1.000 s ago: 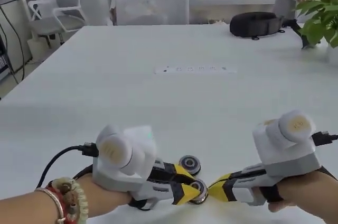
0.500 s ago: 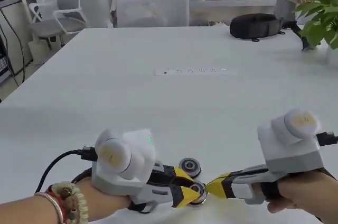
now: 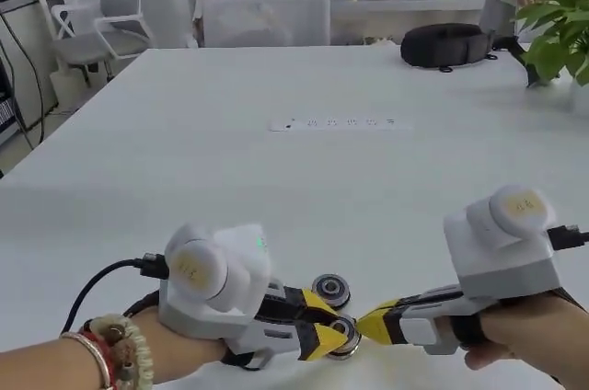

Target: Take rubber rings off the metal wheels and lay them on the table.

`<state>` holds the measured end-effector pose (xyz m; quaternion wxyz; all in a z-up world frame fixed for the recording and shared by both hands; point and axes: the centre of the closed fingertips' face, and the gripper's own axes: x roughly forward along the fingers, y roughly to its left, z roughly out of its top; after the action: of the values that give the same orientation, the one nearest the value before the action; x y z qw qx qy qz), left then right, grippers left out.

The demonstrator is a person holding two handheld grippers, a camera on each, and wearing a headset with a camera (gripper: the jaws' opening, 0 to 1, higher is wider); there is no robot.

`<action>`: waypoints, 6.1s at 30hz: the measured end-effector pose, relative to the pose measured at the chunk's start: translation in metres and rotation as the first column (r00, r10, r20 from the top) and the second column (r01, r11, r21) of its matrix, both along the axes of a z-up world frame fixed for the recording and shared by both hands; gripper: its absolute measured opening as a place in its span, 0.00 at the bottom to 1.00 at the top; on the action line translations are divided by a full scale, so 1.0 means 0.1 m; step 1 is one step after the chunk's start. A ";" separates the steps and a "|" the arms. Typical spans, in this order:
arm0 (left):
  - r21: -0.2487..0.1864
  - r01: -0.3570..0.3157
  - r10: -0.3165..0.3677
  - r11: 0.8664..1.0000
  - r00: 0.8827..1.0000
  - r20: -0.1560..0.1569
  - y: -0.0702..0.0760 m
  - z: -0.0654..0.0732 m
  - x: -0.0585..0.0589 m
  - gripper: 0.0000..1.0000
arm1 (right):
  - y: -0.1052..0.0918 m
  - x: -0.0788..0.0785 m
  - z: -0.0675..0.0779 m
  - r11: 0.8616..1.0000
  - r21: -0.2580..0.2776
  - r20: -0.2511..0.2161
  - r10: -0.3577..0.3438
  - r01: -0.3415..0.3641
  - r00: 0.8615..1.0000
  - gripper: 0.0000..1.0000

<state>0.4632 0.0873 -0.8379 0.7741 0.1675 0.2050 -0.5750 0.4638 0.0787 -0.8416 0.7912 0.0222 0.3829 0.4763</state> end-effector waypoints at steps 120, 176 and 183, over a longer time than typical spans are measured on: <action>-0.105 -0.214 0.209 0.971 0.976 -0.055 1.34 0.80 -0.44 0.77 | 0.11 0.05 0.34 0.998 0.050 0.049 0.038 -0.040 0.998 0.00; -0.155 -0.335 0.320 0.929 0.940 -0.118 1.36 0.57 -0.57 0.75 | 0.86 0.09 -0.11 0.972 -0.144 0.114 0.202 -0.185 0.973 0.00; -0.149 -0.338 0.323 0.929 0.939 -0.121 1.38 0.55 -0.57 0.75 | 0.88 0.08 -0.14 0.968 -0.159 0.115 0.213 -0.193 0.970 0.00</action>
<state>0.4062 0.2250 -0.7828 0.8607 0.0378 0.2174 -0.4588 0.4722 0.1671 -0.8556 0.7612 -0.1070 0.3642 0.5259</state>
